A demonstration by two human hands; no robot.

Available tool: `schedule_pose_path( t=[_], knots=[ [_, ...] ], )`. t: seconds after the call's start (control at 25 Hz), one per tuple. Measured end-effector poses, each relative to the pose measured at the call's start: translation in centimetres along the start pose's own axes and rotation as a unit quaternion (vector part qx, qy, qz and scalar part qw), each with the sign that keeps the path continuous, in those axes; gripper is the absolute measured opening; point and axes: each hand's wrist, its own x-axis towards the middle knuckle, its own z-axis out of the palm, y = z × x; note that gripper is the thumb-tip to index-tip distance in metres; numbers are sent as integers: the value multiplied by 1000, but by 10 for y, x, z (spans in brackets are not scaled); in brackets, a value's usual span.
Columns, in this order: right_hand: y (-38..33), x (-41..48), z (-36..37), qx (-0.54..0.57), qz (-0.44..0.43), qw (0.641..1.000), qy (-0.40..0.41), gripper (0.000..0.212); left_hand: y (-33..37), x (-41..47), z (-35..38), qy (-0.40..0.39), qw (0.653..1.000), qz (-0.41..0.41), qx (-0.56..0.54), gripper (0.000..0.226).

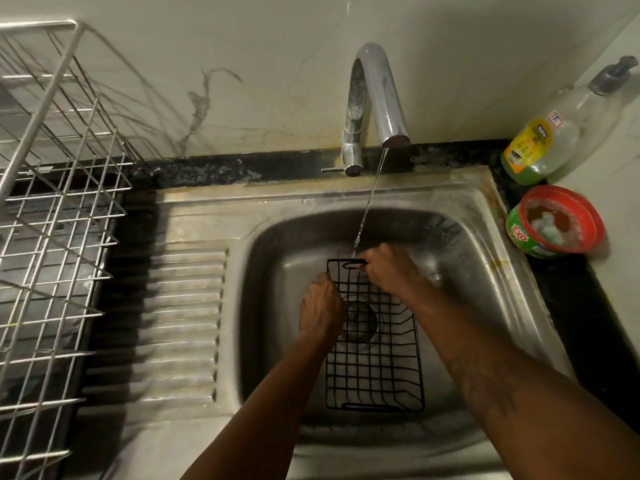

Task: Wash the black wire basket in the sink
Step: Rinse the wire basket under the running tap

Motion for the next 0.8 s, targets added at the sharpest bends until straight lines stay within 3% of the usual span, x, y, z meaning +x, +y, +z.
schedule_pose_path(
  t=[0.2,0.44,0.52,0.68,0.8],
  knots=[
    [-42,7,8,7,-75,995,61,29,4,-2,-2,0,1000,-15,4,28],
    [12,3,1,4,-41,999,-5,38,-8,4,-8,9,999,-30,-6,25],
    [-4,7,2,-3,-90,996,24,46,2,4,-7,14,999,-29,-10,27],
    [-32,15,9,33,-161,984,71,32,12,0,-7,13,1000,-15,-18,23],
    [-3,7,6,46,-125,988,82,43,2,8,-11,21,999,-29,-1,27]
  ],
)
